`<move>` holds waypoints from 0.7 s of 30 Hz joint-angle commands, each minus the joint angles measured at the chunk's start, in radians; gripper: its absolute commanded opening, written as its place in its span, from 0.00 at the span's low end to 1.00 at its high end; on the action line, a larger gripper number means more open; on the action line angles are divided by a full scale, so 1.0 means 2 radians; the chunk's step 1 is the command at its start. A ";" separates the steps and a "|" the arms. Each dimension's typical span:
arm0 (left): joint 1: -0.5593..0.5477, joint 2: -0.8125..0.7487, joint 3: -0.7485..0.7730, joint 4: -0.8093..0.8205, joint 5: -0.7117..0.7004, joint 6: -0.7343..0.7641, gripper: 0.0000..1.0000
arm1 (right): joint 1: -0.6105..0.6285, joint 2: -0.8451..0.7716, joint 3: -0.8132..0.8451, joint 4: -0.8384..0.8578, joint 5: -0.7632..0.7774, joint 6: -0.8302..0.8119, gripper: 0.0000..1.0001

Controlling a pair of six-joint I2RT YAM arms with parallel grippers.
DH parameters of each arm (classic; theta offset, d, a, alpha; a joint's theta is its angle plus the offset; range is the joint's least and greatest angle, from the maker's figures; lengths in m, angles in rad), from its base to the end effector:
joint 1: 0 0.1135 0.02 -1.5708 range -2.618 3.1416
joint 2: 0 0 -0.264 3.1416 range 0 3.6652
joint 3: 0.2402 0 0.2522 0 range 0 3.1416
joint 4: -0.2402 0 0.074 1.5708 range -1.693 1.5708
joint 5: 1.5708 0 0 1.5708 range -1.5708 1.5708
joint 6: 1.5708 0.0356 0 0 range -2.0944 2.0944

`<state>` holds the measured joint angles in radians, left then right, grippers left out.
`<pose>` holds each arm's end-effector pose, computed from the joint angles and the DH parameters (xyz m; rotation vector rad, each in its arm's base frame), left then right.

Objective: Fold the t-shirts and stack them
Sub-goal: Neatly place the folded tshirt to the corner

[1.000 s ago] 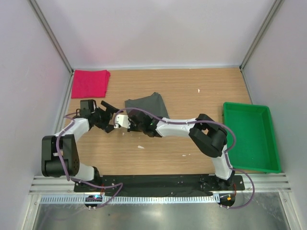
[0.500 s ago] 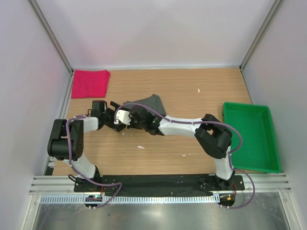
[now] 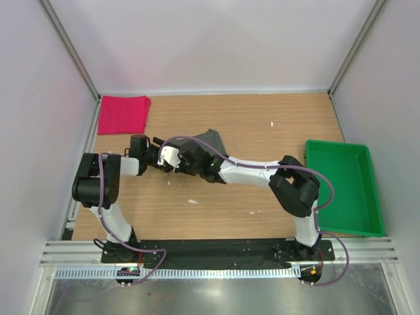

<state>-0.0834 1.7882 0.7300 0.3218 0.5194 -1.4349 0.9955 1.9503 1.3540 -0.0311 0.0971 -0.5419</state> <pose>0.3245 -0.0449 0.1168 -1.3757 2.2015 -1.2835 0.2438 0.3696 0.2066 -1.4889 1.6178 0.1480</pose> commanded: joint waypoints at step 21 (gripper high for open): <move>-0.003 0.006 0.291 -0.381 -0.148 0.443 0.00 | -0.024 -0.351 -0.235 0.003 0.086 0.187 1.00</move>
<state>-0.0925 1.8492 1.1912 -0.2039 0.3504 -0.8028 0.9569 1.3556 0.9775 -0.0299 0.1982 -0.2699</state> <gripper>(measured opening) 0.023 0.996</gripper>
